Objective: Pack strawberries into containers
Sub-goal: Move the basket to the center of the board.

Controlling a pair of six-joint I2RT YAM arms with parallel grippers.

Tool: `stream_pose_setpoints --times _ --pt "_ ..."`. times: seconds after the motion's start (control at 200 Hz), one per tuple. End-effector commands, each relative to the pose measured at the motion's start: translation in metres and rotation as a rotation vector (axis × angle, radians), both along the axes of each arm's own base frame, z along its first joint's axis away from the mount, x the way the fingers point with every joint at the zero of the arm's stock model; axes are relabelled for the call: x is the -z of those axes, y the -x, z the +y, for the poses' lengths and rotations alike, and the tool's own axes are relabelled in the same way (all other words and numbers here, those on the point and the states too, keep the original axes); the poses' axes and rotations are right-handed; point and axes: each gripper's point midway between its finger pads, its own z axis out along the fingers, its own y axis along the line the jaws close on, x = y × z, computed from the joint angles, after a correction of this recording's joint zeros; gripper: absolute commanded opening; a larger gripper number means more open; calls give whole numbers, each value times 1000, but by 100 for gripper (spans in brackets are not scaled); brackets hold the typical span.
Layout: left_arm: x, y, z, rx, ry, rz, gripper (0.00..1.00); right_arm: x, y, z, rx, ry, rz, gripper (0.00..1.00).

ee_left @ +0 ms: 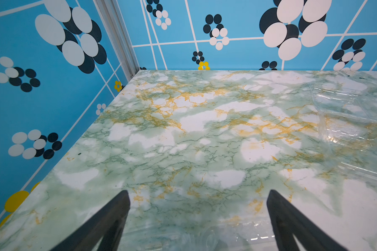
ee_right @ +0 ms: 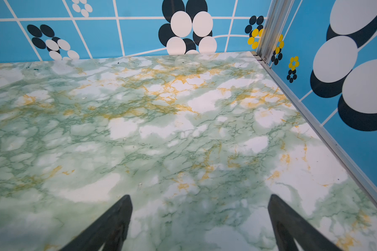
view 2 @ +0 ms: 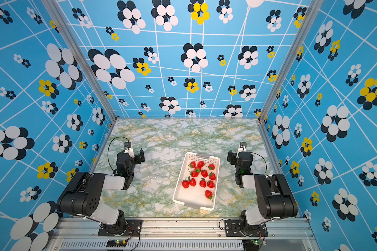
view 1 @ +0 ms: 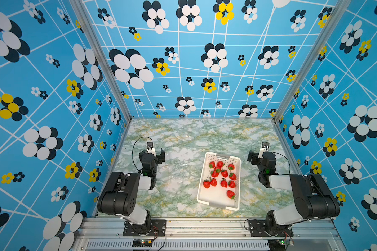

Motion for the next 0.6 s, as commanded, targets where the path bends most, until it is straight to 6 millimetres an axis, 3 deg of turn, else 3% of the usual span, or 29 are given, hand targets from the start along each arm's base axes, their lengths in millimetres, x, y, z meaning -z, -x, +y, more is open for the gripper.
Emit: stream_pose_setpoints --times 0.0,0.44,0.595 --pt "5 1 4 -16 1 12 99 -4 -4 -1 -1 1 -2 99" --pt "4 1 4 -15 2 11 100 -4 -4 -1 0 2 -3 99" --pt "-8 -2 0 -9 -20 36 99 -8 -5 4 -30 3 3 99"
